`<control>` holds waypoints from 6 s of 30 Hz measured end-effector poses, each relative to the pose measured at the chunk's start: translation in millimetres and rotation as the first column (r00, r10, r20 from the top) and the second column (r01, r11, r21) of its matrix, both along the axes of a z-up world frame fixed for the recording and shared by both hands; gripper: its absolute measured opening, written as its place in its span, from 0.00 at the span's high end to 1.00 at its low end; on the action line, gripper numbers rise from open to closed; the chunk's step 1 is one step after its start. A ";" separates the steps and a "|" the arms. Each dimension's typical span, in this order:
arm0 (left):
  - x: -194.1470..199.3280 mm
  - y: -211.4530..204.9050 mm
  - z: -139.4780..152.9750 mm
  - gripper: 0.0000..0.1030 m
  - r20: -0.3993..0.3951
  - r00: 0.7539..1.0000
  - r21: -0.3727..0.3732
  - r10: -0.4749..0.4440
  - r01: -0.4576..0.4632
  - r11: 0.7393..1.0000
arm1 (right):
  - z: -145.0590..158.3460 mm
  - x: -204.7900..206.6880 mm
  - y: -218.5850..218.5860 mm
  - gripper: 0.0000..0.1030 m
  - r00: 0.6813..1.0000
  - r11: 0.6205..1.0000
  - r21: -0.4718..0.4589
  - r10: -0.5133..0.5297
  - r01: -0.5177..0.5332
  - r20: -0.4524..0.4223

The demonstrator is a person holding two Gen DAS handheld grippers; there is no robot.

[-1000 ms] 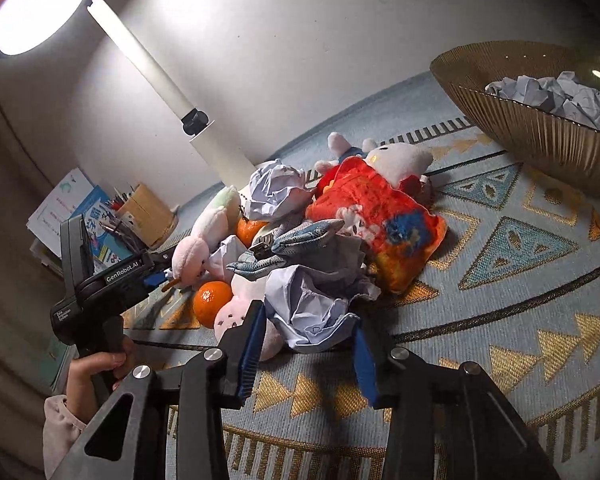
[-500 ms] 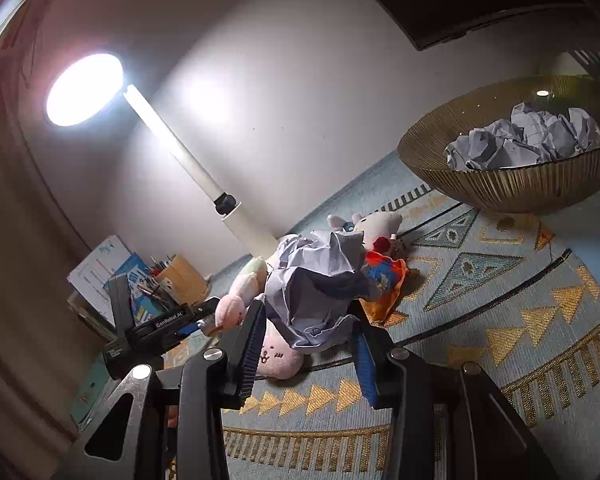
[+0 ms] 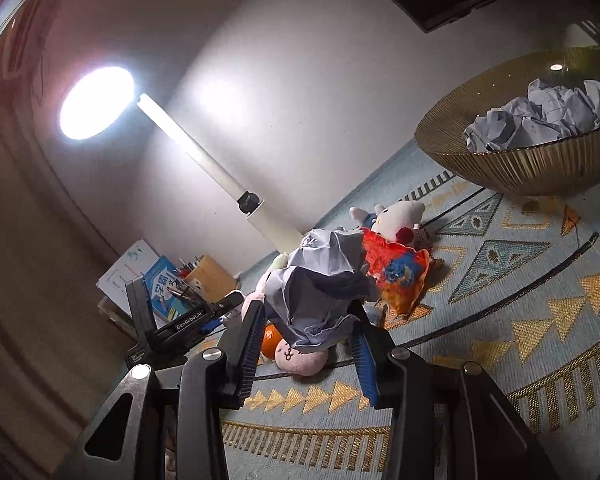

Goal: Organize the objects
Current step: 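Lift both held paper balls up off the rug, then carry both paper balls over the bowl and open both tools, then lower the left tool to the dango plush while the right tool approaches the bunny plush, then close the left tool on the dango plush while the right tool grasps the pink bunny plush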

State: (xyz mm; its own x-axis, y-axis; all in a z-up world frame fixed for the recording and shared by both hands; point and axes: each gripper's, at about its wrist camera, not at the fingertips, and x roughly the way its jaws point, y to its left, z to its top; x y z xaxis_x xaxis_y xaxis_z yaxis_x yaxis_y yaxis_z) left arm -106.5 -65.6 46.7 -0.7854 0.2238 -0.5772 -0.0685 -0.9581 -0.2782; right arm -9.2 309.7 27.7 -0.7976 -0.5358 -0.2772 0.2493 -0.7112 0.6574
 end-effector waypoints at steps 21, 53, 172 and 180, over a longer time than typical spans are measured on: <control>16.0 12.0 11.9 0.57 -0.109 0.993 -0.062 -0.041 0.035 0.997 | -2.6 -2.4 0.1 0.61 0.999 0.999 -0.028 0.038 -0.038 0.000; 12.6 244.2 137.6 0.56 -0.289 0.915 -0.216 -0.281 0.223 0.950 | 133.2 -26.4 134.7 0.61 0.977 0.974 0.145 -0.153 0.175 -0.150; -0.2 -23.5 6.1 0.55 -0.056 0.998 0.370 -0.015 0.035 0.929 | 13.5 -50.4 -113.0 0.62 0.998 0.870 0.490 0.033 -0.059 0.061; 4.2 -36.9 6.2 0.55 -0.067 0.998 0.412 0.013 0.016 0.911 | 12.5 -47.3 -113.1 0.62 0.998 0.874 0.483 0.043 -0.059 0.044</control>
State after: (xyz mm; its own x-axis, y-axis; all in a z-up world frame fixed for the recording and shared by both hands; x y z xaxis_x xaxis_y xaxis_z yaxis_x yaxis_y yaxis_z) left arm -102.4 -102.5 52.9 -0.8185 0.4318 -0.3791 -0.1024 -0.7588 -0.6432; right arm -56.4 196.5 40.2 -0.7598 -0.3677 -0.5361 0.2789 -0.9293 0.2421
